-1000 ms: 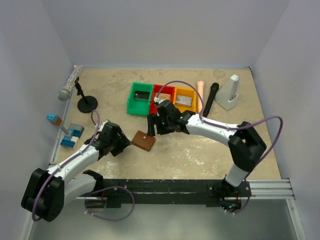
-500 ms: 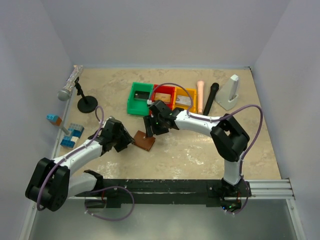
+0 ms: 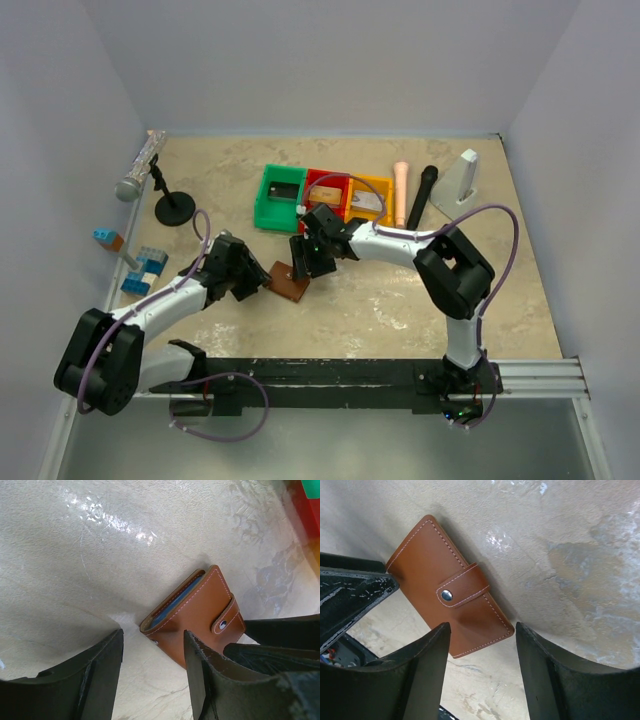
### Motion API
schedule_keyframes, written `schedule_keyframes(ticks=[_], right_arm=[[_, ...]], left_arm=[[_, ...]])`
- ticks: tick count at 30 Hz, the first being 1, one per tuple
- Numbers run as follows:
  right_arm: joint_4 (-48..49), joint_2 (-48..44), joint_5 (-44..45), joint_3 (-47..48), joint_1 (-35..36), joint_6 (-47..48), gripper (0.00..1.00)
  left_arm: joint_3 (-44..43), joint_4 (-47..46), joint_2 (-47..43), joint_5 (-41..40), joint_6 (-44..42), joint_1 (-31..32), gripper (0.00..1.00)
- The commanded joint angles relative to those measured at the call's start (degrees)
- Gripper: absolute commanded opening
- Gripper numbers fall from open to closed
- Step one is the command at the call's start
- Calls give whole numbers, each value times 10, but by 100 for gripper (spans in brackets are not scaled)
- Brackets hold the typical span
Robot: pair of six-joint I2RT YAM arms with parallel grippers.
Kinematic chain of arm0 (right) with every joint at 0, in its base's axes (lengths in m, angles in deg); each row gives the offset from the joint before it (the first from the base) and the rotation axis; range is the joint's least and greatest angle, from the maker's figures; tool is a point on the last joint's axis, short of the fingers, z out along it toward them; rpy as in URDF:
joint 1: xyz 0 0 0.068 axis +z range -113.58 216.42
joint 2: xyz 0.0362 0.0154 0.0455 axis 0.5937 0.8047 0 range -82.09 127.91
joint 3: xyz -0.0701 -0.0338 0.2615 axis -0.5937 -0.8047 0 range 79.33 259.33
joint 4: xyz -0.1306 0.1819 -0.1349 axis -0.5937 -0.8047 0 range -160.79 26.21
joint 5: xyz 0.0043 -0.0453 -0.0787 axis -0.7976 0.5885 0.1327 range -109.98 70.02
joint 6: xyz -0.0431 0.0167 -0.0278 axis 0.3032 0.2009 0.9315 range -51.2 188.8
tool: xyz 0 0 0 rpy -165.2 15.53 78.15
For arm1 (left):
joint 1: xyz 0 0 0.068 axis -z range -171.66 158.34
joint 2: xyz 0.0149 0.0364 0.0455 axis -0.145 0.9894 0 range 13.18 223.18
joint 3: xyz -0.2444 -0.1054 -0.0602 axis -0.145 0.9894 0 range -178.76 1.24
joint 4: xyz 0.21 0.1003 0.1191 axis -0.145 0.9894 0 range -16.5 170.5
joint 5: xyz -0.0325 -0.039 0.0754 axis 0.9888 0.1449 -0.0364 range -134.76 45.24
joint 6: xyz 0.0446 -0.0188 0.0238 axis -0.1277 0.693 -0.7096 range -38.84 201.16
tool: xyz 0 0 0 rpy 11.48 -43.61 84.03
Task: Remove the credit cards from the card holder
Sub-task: Pick up the card holder from the center of the board.
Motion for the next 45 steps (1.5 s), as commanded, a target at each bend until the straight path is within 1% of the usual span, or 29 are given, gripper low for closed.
schedule_keyframes(ticks=[1,8,14,17,20,22,24,25,30,34,39,42,45], right_arm=[[32,-4,-29,-13,0,-7,56],[61,-18,-41,-43,0,-12,47],[87,-29,-51,-71,0,-23,35],[100,-33,-61,-79,0,-28,26],[112,-33,-70,-81,0,-31,22],[119,-33,-77,-81,0,-32,14],[123,-30,-86,-80,0,-32,9],[124,-29,-90,-78,0,-32,0],[138,-43,-103,-96,-1,-35,0],[168,-105,-90,-158,-10,-46,0],[156,-189,-92,-209,-18,-28,0],[132,-239,-91,-227,-21,-24,0],[100,-289,-92,-232,-21,-20,0]], left_arm=[[6,21,16,2,-21,-2,56],[14,11,21,5,-21,-2,56],[20,1,29,9,-19,-2,56],[21,-4,33,9,-19,-2,55],[24,-7,37,9,-19,-2,55],[25,-7,38,10,-19,-2,55],[26,-9,37,9,-20,-2,55],[26,-9,38,9,-20,-2,55],[27,-3,24,14,-18,-2,55],[29,16,-24,8,-18,-2,60],[30,22,-80,16,-20,-2,70],[39,3,-109,35,-19,-2,76],[69,-57,-151,67,-8,-2,79]])
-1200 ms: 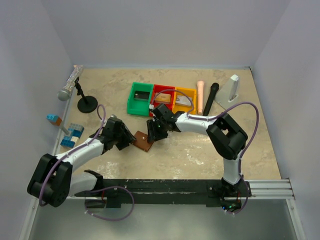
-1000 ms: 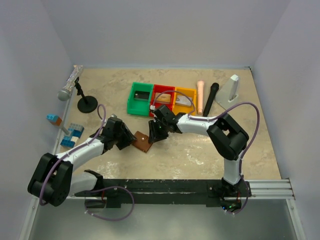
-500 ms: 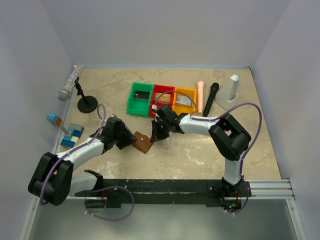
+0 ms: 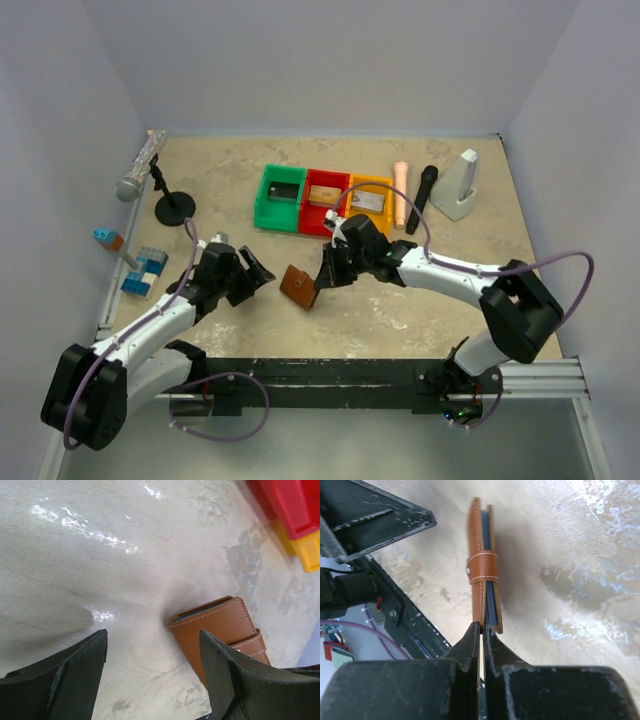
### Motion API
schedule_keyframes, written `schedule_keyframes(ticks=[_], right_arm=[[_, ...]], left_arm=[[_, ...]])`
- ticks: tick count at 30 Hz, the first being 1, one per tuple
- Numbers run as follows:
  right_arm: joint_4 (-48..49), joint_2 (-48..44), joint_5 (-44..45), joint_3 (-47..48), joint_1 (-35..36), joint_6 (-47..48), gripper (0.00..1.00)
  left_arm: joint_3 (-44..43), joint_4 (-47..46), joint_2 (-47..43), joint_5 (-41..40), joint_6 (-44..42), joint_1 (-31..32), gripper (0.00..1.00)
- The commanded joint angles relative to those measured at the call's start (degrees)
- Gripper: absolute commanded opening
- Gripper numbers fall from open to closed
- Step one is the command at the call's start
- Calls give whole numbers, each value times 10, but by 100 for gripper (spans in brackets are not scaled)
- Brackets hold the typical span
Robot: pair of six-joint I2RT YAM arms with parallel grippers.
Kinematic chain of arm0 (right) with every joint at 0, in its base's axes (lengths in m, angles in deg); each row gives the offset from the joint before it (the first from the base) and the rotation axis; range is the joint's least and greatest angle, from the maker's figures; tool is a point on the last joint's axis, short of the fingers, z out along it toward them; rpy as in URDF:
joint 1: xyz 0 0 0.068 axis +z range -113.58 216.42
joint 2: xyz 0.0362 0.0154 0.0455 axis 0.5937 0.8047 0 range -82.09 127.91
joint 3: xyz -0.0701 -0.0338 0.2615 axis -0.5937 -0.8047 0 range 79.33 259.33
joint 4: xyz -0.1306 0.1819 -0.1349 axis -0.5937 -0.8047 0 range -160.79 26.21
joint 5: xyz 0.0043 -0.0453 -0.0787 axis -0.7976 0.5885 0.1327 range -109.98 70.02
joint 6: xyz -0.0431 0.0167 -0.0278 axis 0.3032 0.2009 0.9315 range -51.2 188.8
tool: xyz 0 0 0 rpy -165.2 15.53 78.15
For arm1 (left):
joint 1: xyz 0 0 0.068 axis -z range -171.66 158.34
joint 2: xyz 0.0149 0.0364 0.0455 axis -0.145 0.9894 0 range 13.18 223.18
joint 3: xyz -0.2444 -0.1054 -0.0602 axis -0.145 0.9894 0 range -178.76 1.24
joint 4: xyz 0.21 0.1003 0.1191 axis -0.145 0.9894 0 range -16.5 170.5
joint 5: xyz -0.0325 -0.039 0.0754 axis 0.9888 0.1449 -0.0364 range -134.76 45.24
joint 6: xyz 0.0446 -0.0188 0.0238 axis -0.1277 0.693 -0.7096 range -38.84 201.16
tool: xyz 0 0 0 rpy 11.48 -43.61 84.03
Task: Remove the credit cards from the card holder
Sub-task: Pick up the card holder from the center of the board, then open the card holder.
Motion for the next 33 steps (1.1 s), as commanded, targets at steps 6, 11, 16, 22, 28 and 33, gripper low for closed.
schedule_keyframes(ticks=[6,11,16,22,28,33], right_arm=[[-75,-148,-18,-8,-5,5,0],[-83,-213,-35,-9,-8,-20,0],[-62,-250,-59,-7,-12,-56,0],[-30,-263,-86,-3,-11,-90,0],[-7,-261,-106,-6,-11,-112,0],[11,-262,-112,-4,-10,-122,0]], left_arm=[[93,-195,-134,86,39,0,82],[135,-290,-207,103,63,0,84],[193,-451,-230,134,130,0,88],[185,-500,-201,171,143,1,99],[181,-546,-196,197,140,1,99],[178,-585,-172,227,142,5,98]])
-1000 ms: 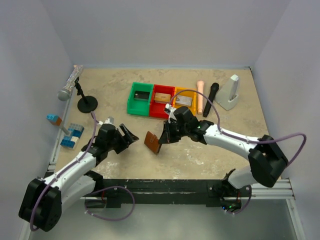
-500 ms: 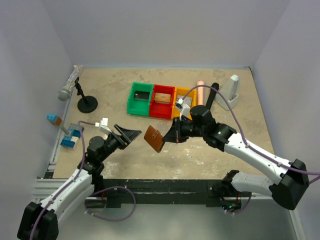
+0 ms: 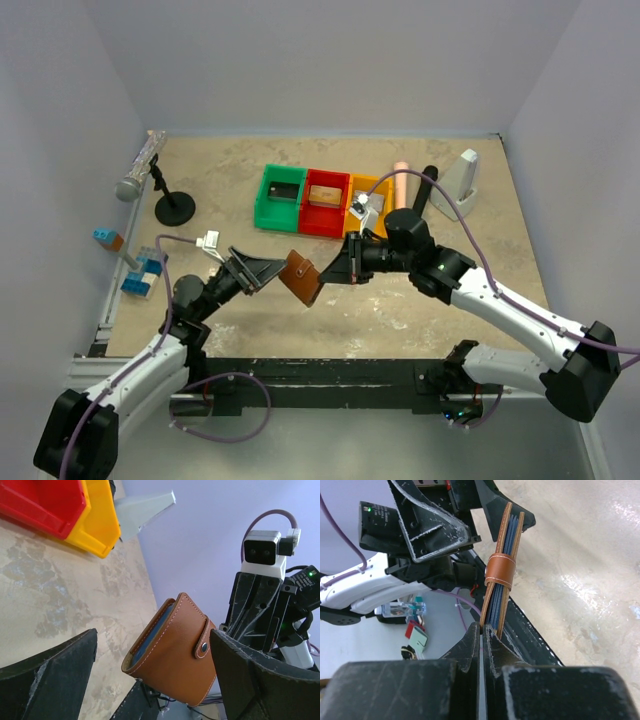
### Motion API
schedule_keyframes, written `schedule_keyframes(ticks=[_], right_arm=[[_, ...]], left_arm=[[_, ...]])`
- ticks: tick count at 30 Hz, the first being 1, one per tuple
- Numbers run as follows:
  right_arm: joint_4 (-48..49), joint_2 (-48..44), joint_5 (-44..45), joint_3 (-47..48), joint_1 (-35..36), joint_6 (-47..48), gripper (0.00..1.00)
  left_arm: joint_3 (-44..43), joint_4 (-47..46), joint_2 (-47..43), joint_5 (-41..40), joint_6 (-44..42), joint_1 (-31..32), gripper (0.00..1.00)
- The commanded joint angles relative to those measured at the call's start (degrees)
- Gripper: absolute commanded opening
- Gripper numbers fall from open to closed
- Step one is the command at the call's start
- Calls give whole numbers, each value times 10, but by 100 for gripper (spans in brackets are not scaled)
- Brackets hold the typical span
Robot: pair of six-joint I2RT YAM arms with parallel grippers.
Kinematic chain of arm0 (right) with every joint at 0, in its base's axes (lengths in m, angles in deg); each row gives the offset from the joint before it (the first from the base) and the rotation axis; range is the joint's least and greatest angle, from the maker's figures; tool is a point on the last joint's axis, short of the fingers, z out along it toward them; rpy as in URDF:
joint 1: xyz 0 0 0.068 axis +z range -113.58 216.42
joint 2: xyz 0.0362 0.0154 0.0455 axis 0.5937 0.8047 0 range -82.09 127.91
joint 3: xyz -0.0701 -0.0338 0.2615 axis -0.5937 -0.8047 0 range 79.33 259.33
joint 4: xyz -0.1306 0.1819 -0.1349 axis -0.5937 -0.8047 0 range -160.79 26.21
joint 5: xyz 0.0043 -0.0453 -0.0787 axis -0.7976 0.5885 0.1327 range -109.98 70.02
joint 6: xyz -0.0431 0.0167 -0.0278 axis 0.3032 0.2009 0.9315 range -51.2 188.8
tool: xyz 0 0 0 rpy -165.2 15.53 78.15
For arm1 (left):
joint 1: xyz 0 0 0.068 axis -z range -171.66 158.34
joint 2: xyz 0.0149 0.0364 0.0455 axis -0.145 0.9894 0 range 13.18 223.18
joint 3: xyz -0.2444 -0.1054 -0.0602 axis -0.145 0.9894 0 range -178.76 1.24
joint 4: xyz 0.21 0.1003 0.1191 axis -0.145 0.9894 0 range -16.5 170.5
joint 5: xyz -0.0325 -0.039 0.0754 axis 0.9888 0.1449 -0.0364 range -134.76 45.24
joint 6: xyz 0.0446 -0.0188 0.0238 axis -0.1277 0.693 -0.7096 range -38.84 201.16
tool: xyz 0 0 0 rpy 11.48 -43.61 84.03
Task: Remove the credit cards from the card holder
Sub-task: Open the card holder.
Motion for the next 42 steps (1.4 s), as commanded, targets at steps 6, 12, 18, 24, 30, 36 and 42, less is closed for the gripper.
schedule_keyframes(ticks=[6,12,18,24,30,36,42], right_arm=[[56,-15,-26,17,-3,-20,0],[69,-7,-28,17,-3,-26,0],[73,-6,-28,10,-3,-28,0],[68,-10,-27,5,-3,-25,0],[66,-11,-21,-1,-3,-24,0],[64,-11,-19,-7,-3,-20,0],[42,-11,-17,-8,-3,-3,0]], left_arm=[[-2,-74,18,37,5,8,97],[-12,-106,29,61,6,12,95],[-1,-192,66,84,30,16,80],[3,-211,65,86,37,16,61],[5,-204,51,85,32,16,42],[5,-188,36,84,30,16,43],[-1,-181,26,88,25,16,29]])
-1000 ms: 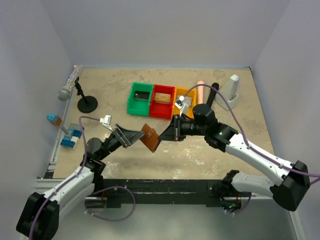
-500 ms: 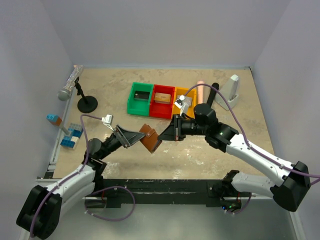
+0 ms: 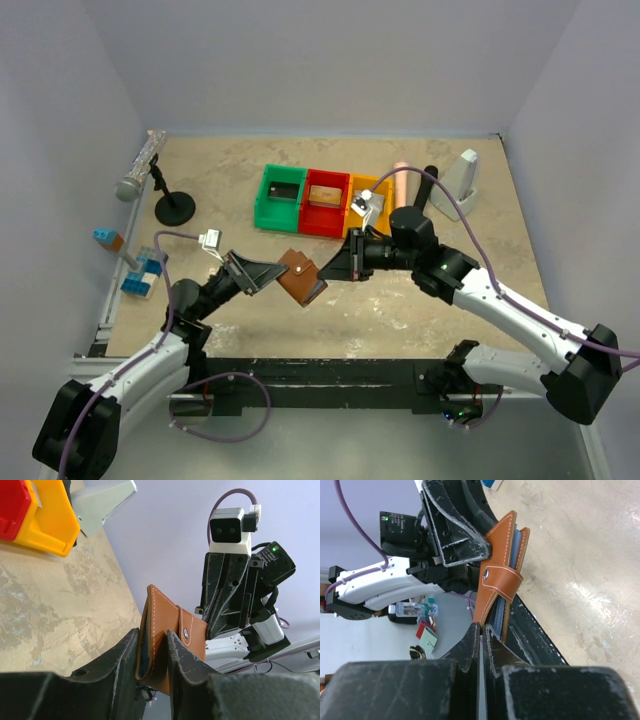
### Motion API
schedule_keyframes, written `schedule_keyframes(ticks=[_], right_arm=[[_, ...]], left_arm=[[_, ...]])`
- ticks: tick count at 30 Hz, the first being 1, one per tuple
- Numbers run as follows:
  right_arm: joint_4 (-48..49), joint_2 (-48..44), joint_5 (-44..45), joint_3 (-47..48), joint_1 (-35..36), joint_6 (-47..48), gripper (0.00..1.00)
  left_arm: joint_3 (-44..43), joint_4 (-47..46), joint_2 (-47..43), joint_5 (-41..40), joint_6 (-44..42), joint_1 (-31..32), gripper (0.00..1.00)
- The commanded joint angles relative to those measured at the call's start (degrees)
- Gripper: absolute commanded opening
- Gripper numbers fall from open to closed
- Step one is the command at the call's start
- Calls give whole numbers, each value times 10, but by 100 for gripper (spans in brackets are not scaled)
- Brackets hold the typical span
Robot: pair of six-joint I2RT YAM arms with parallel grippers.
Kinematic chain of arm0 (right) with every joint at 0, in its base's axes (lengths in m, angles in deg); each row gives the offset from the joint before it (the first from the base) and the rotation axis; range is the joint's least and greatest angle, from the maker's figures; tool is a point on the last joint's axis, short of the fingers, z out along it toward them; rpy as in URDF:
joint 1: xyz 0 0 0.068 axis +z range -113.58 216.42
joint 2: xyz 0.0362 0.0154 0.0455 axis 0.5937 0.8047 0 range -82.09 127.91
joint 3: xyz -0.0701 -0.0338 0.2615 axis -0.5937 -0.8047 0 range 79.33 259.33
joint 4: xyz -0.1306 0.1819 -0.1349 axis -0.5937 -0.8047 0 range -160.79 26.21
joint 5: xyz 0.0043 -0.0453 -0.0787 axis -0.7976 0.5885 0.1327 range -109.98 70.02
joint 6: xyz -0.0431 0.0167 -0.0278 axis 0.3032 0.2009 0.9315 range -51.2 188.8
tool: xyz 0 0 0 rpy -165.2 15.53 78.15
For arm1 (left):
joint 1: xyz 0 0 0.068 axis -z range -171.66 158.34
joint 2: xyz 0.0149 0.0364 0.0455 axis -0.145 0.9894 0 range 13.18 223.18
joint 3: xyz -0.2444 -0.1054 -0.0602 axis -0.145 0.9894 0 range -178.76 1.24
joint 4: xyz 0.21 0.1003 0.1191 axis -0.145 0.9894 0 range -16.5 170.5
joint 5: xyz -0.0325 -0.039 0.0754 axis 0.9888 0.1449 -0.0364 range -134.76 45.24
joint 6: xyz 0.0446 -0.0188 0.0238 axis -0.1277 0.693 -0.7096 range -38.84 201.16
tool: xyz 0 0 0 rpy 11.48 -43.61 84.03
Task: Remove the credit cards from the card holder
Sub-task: Open the card holder.
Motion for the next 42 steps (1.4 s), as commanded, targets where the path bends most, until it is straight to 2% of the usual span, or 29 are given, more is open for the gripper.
schedule_keyframes(ticks=[1,2,5,8,12,16,20,22,25,28,33,42], right_arm=[[-3,-9,9,-6,2,25,5],[-14,-14,14,-3,2,32,12],[-60,-34,43,10,2,63,44],[-115,-55,80,26,1,99,64],[-182,-79,119,63,12,156,72],[-287,-78,247,140,71,226,73],[-374,-32,458,221,162,284,73],[-420,14,577,257,203,281,72],[-444,50,671,285,237,265,70],[-411,58,683,284,255,272,69],[-443,108,685,327,268,253,65],[-439,174,664,367,294,248,62]], left_arm=[[-9,-46,-15,31,-6,6,29],[-13,-39,-18,32,-9,6,28],[-21,-12,-27,35,-26,6,24],[-38,37,-43,37,-59,6,18],[-99,191,-62,49,-146,8,3],[-171,330,-75,20,-230,32,0],[-245,472,-70,-79,-308,98,0],[-273,517,-55,-116,-313,122,0],[-303,584,-36,-146,-295,133,0],[-322,626,-27,-175,-272,141,0],[-352,669,-17,-204,-239,151,0],[-388,712,3,-225,-185,156,0]])
